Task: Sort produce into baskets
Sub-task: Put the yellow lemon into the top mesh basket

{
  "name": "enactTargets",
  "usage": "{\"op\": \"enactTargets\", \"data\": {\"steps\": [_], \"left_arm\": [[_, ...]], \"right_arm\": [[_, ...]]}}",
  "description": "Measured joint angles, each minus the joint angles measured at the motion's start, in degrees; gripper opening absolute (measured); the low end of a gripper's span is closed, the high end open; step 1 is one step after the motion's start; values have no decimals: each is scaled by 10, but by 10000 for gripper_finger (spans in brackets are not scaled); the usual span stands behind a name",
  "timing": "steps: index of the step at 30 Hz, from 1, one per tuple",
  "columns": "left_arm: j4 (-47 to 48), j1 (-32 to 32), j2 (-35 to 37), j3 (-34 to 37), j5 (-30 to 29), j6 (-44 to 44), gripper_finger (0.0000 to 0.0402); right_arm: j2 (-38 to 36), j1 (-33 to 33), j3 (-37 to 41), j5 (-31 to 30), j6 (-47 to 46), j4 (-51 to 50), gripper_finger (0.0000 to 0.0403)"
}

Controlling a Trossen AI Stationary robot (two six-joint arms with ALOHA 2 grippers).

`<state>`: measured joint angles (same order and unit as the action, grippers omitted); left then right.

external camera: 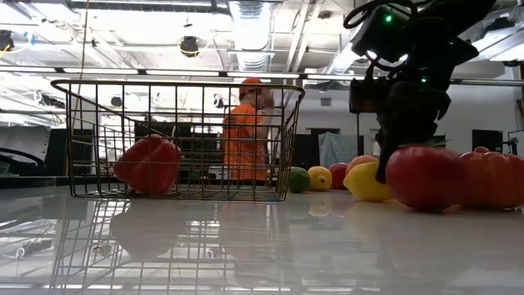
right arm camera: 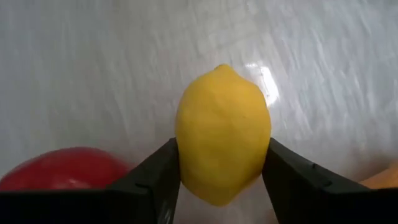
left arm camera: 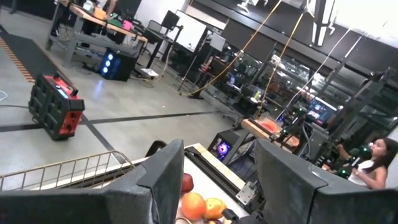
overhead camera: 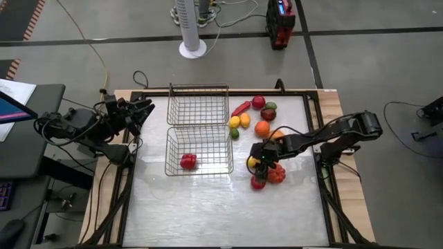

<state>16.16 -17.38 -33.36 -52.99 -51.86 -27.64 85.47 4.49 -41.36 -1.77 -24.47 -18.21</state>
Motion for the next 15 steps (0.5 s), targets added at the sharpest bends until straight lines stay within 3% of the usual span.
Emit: {"op": "enactTargets", "data": {"steps": [7,15], "left_arm": [[0,0,0,0,0,-7,183],[-1,0,0,0,-24,-16,183]], "right_arm": [[1,-25,-43,4,-3,-7,223],[1,-66,-129,-8,43,-82,224]]}}
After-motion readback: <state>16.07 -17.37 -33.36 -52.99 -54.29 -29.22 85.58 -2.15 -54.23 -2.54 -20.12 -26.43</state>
